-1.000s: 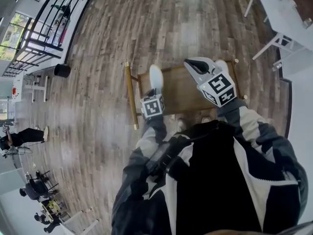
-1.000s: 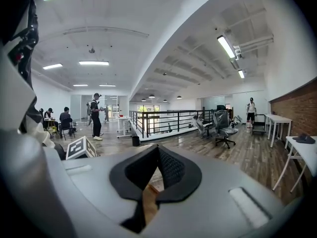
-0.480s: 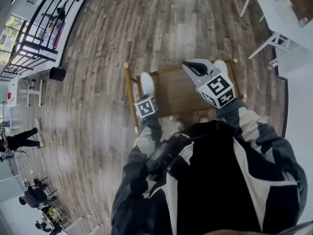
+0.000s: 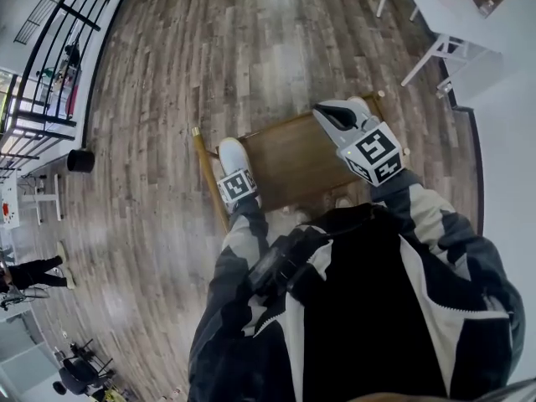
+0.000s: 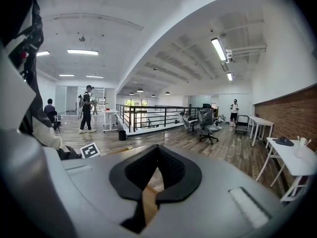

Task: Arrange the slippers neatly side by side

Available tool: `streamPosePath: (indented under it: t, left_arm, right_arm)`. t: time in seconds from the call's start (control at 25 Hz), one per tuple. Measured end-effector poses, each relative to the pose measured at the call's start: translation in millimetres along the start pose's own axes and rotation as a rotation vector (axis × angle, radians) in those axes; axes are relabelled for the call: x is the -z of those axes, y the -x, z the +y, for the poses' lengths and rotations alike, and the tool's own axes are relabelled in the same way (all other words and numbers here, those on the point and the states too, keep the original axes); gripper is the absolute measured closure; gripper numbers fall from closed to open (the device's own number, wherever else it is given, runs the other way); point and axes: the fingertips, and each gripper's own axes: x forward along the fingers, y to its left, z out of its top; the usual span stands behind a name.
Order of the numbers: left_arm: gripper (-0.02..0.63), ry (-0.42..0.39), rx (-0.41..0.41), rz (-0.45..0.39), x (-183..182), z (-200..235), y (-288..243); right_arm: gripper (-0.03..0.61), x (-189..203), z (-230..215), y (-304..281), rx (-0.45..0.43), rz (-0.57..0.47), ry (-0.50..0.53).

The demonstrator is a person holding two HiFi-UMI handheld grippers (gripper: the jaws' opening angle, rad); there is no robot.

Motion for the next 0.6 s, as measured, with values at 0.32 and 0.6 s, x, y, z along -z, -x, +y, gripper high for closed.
streamPosePath:
  t: [0.32,0.6]
  left_arm:
    - [0.577,-0.004,0.026,0.084,22,-9,-22]
    - [0.575,-0.010,0.014,0.071,21,-9,-24]
  right_arm:
    - [0.574,4,-13,13,0.063,0.012,-0.009]
    - [0.574,7,-14,16,0.064,0.018,-0.008]
